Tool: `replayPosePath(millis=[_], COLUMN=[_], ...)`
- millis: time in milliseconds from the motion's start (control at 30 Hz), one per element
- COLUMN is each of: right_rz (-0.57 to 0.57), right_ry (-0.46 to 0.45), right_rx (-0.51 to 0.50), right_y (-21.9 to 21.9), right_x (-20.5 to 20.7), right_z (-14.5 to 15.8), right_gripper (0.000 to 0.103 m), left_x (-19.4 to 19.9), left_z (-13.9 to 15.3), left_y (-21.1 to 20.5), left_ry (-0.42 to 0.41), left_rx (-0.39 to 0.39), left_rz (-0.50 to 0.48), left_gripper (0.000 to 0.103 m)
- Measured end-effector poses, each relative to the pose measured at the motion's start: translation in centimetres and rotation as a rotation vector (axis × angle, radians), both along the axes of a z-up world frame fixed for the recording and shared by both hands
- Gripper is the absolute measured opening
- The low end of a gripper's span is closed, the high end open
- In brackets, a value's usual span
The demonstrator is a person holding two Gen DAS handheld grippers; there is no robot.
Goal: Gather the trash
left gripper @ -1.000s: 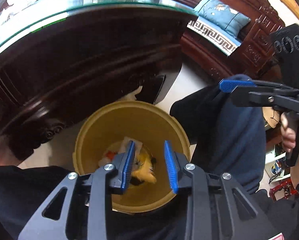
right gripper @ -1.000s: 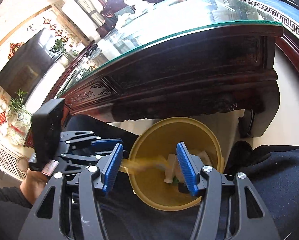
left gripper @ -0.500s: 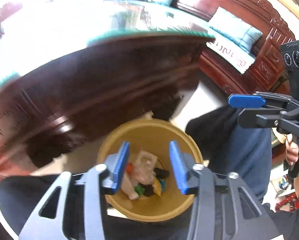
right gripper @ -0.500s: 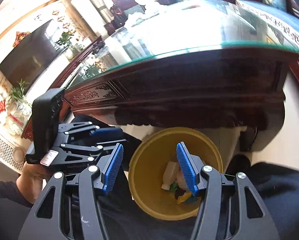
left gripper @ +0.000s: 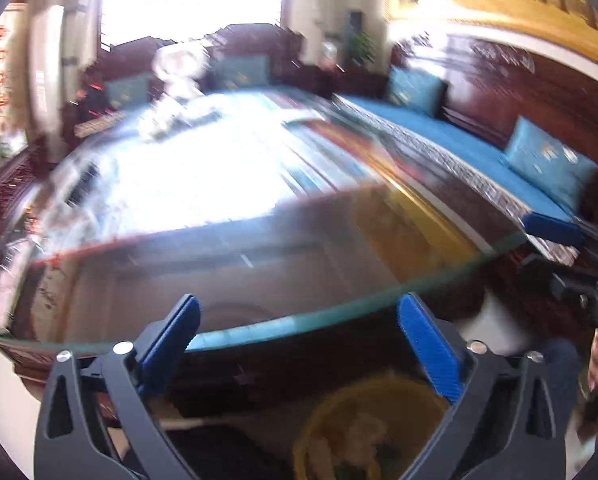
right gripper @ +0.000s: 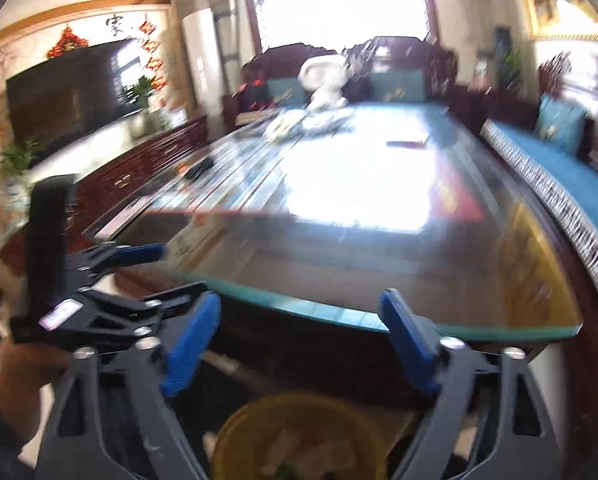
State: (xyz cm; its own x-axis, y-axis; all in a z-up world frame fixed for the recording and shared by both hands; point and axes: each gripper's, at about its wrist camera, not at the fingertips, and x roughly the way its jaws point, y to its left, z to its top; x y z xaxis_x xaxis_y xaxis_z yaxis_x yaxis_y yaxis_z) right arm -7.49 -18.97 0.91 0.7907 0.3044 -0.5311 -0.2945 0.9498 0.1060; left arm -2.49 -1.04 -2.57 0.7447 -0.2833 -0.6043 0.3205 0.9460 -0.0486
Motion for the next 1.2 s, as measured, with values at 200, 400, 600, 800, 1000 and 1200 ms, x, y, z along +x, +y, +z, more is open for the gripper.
replayPosePath(millis=[200,400,600,800,1000,1200], right_rz=[-0.149,-0.290,-0.293,-0.285,-0.273,-0.273], right_ry=[-0.081,-0.107,-0.063,-0.062,-0.081,-0.098], right_rx=[0.008,-0.097,-0.069,-0.090,-0.073,-0.073], right_y=[-0.3,-0.2,0.4,1.2,1.5,1.5], right_x=[4.5,9.3,12.1,13.3,13.7,13.8], right_z=[-0.3,-1.8,-3.3,-3.1,-1.9,-1.3], right_gripper=[0.095,0.095,0.095,0.095,0.095,0.095], left_x=[3.8,7.3,11.0,12.4,13.5,13.5], left_z=[2.2,2.2,0.5,0.2,1.4,2.5], left_y=[0.3,0.5,0.9,1.7,2.3,1.8], left_ry=[-0.066,-0.137,-0.054,-0.040,-0.068,-0.095], left_rx=[0.003,0.053,0.022,0.017,-0.003,-0.004], left_rz=[0.159,0.212,0.245,0.294,0.312,0.273], left_gripper=[0.099,0.099,0.099,0.099,0.099,0.099])
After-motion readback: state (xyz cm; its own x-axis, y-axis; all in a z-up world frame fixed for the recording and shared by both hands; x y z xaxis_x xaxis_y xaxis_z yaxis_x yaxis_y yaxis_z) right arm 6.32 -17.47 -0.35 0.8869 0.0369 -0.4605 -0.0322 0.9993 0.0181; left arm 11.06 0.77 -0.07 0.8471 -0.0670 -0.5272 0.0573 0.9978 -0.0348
